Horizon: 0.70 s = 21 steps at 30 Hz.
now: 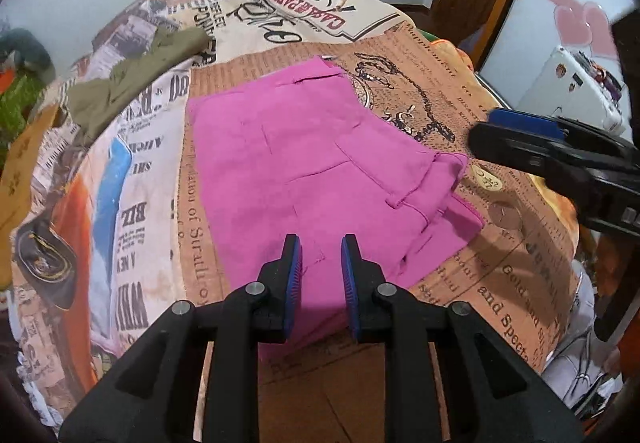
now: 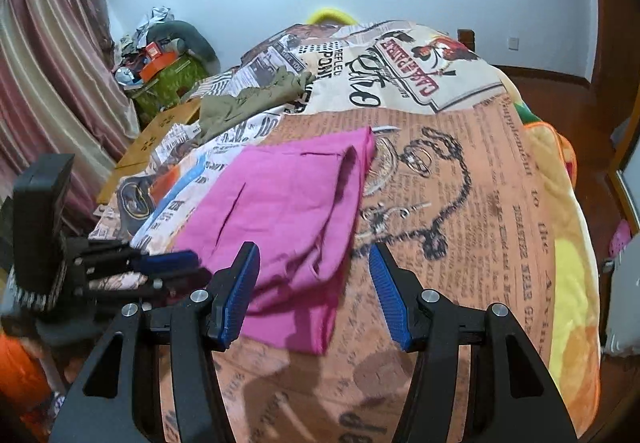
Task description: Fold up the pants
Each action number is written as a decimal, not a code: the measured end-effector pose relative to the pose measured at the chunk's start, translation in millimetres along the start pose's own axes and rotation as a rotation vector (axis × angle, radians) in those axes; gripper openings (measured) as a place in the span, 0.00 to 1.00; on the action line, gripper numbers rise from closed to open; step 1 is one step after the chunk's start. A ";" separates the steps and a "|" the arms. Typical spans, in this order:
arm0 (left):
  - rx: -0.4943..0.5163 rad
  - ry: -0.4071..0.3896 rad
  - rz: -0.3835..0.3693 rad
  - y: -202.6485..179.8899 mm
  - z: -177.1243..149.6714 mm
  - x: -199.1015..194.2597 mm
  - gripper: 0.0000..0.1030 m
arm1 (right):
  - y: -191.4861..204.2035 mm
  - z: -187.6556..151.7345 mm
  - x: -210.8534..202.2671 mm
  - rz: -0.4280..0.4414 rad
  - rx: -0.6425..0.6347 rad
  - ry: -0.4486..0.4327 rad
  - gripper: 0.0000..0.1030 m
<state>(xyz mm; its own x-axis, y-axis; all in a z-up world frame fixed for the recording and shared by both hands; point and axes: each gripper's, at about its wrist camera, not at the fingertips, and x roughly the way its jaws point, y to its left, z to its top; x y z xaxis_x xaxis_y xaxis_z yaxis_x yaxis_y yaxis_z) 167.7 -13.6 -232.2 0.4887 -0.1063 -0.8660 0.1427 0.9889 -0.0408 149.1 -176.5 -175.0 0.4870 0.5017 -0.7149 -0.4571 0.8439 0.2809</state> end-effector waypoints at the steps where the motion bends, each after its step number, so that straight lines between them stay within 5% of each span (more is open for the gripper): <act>1: 0.002 -0.001 0.001 -0.4 -0.3 -0.8 0.22 | 0.9 0.8 4.3 0.001 0.000 0.005 0.51; 10: -0.002 -0.026 0.049 20.6 14.2 -9.7 0.23 | -11.2 -27.6 42.0 -0.008 0.056 0.126 0.51; 13: -0.028 -0.044 0.090 40.4 27.8 -10.9 0.32 | -16.2 -30.1 39.3 0.007 0.073 0.124 0.53; 18: -0.088 -0.059 0.143 78.5 61.9 -2.3 0.64 | -17.1 -30.6 37.2 0.013 0.071 0.124 0.54; 21: -0.110 -0.072 0.172 96.8 80.6 3.7 0.69 | -17.9 -30.7 35.8 0.016 0.074 0.122 0.54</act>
<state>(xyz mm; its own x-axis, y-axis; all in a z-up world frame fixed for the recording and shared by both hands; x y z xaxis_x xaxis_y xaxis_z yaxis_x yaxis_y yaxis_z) 252.7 73.4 -199.3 0.5582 0.0614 -0.8274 -0.0411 0.9981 0.0464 151.9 -179.5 -225.4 0.3836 0.4921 -0.7815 -0.4056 0.8500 0.3361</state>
